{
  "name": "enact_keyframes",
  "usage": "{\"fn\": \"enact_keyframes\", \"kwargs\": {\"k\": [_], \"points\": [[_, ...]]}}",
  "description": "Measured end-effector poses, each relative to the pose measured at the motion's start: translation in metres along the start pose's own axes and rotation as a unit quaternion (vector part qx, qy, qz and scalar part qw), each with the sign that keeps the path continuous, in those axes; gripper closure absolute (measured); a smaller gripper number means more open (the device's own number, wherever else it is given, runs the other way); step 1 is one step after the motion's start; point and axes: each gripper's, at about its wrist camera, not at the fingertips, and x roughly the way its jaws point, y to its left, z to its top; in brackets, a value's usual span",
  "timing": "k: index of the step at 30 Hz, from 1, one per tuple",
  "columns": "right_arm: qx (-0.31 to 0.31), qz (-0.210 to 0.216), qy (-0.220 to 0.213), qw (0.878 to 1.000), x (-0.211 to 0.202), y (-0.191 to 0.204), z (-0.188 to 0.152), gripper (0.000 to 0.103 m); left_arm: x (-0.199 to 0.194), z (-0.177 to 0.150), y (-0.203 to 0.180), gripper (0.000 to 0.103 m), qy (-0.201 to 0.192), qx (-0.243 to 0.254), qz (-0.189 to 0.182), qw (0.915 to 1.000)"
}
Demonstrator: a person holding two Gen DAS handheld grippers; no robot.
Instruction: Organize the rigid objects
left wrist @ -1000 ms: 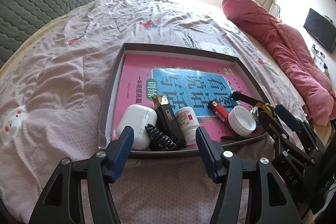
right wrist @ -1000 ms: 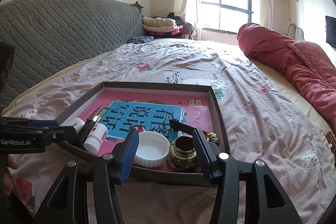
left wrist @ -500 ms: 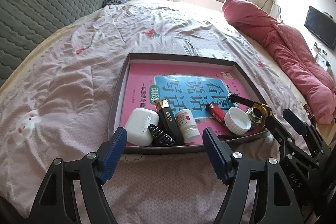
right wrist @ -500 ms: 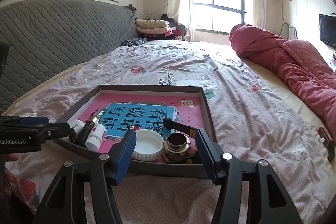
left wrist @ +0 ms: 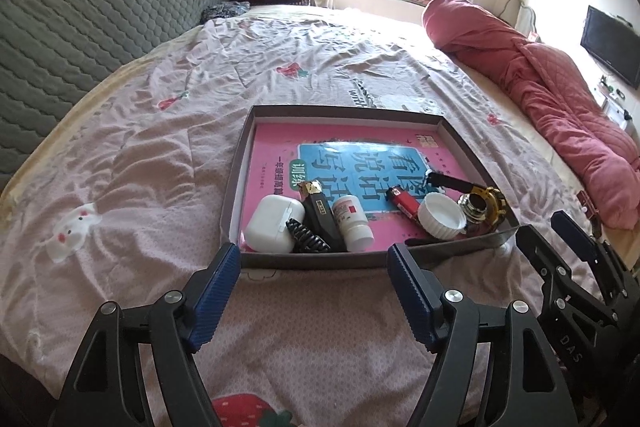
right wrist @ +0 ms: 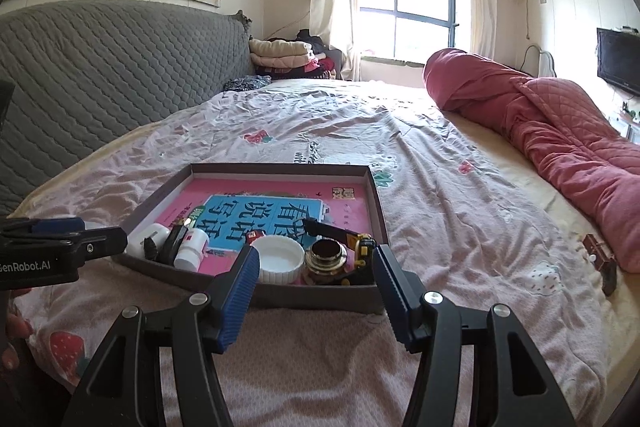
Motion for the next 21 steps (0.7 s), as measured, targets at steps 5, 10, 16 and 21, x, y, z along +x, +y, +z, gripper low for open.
{"fn": "enact_keyframes", "kwargs": {"k": [5, 10, 16, 21], "points": [[-0.002, -0.001, -0.001, 1.0, -0.012, 0.004, -0.002, 0.045, -0.01, -0.004, -0.002, 0.026, -0.003, 0.002, 0.004, 1.0], [-0.007, -0.001, -0.001, 1.0, -0.022, 0.009, -0.002, 0.045, -0.018, -0.009, -0.002, 0.026, -0.004, 0.005, 0.009, 0.9999], [-0.009, -0.004, -0.003, 1.0, -0.032, 0.015, -0.001, 0.045, -0.028, -0.014, 0.001, 0.026, -0.002, 0.004, 0.016, 0.9999], [0.0, -0.005, -0.001, 1.0, -0.038, 0.017, -0.001, 0.045, -0.034, -0.02, 0.003, 0.026, 0.001, 0.008, 0.018, 0.9998]]}}
